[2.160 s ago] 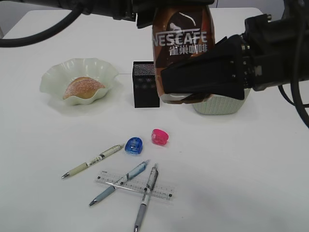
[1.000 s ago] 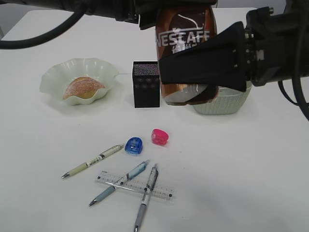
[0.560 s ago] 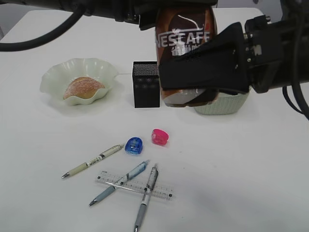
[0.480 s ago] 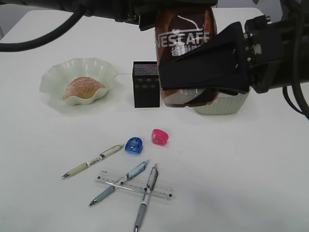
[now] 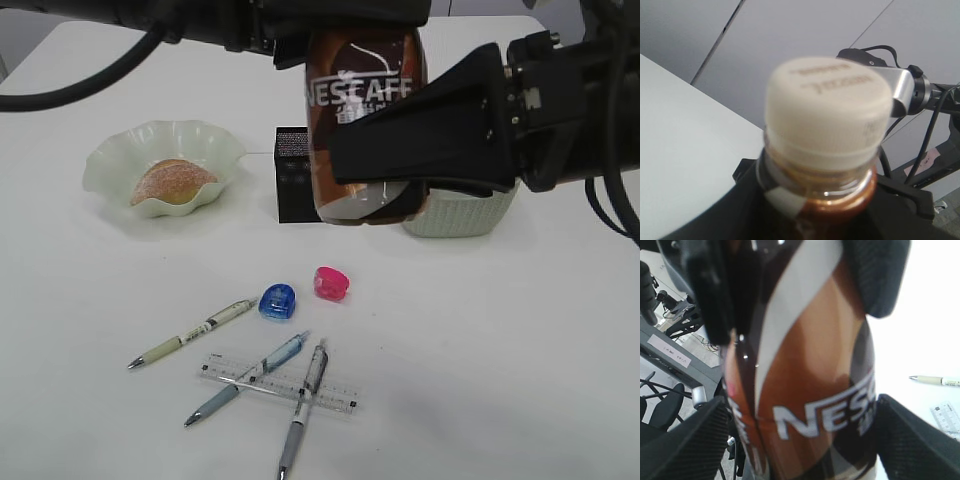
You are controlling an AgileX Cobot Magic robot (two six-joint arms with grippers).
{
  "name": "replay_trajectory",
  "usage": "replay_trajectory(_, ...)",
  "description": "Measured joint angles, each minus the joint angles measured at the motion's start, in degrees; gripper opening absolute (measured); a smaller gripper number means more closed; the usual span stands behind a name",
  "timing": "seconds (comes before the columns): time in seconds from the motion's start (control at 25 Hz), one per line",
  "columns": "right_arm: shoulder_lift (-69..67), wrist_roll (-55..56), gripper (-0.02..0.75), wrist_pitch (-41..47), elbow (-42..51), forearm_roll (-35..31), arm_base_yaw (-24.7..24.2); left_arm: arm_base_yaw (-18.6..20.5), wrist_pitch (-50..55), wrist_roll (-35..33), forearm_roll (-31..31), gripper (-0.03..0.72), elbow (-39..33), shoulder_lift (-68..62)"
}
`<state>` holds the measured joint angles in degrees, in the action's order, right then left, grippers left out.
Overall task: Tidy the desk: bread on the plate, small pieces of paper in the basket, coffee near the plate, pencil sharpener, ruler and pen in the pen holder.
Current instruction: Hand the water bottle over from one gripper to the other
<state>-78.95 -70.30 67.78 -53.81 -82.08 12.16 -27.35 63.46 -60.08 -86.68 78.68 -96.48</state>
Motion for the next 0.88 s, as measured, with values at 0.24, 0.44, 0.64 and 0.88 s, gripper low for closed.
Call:
replay_trajectory(0.24, 0.0, 0.0, 0.659, 0.0, 0.0, -0.22, 0.0, 1.67, 1.69, 1.36, 0.81, 0.31, 0.0, 0.0)
replay_trajectory(0.44, 0.0, 0.1, 0.657, 0.0, 0.0, -0.22, 0.0, 4.15, 3.78, 2.09, 1.75, 0.31, 0.0, 0.0)
replay_trajectory(0.64, 0.0, 0.2, 0.651, 0.0, 0.0, 0.11, 0.0, 5.99, 4.23, 2.36, 3.99, 0.31, 0.0, 0.0)
replay_trajectory(0.88, 0.0, 0.2, 0.62, 0.1, 0.0, 2.45, 0.0, 10.22, 4.34, 4.32, 9.25, 0.31, 0.0, 0.0)
